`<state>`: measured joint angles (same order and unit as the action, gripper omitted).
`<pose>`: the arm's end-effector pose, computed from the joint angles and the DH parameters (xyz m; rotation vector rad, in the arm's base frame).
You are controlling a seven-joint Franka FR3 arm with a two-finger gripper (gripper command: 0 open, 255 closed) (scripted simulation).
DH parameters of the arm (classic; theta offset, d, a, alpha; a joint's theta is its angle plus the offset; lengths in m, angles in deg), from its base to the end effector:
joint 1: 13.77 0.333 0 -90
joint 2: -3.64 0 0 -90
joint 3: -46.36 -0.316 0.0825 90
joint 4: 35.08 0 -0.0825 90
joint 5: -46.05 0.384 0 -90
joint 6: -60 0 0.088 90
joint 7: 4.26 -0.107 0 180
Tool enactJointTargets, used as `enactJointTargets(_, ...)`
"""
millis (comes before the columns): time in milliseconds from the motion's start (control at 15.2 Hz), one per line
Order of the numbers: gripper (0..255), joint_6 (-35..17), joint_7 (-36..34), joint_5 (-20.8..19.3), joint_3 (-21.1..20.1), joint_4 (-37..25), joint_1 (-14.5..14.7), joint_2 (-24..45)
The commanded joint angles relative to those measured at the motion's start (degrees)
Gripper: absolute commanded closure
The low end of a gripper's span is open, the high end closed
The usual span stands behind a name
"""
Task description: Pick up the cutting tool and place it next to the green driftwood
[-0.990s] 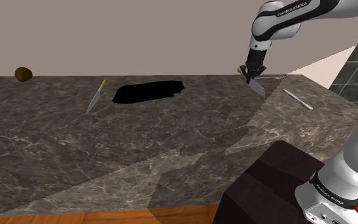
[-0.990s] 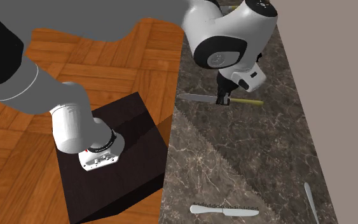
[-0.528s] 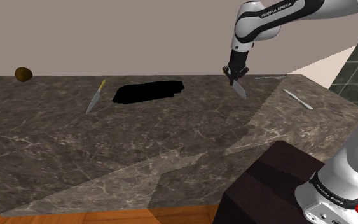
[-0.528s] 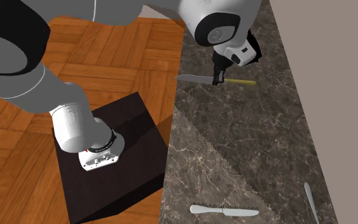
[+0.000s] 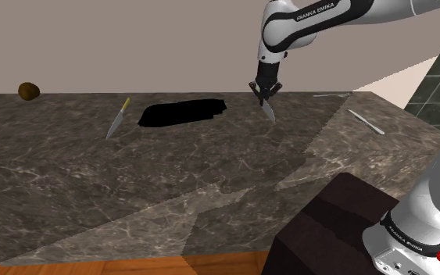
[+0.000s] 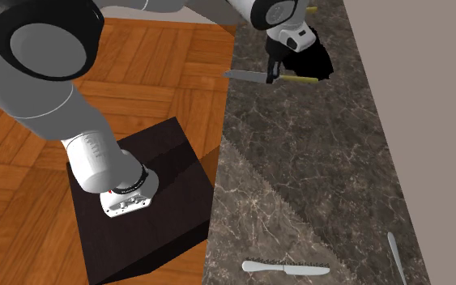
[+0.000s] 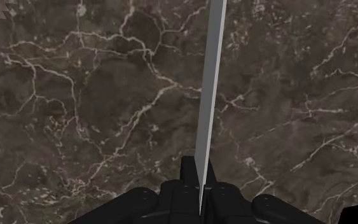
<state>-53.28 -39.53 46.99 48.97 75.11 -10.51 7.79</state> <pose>0.5750 0.0080 0.4505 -2.9909 0.9429 0.0331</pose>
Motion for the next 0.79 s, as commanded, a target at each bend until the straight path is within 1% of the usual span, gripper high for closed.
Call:
enactJointTargets(0,255,0.3,-2.4,0.0,-1.1,-2.5,1.2,2.1)
enactJointTargets(264,255,2.0,-6.8,-0.1,-2.9,-9.1,3.7,7.0)
enactJointTargets(594,255,4.8,-11.8,-0.7,-4.7,-19.0,6.8,14.1)
enactJointTargets(726,255,3.4,-11.7,-0.7,-4.7,-17.9,6.8,14.3)
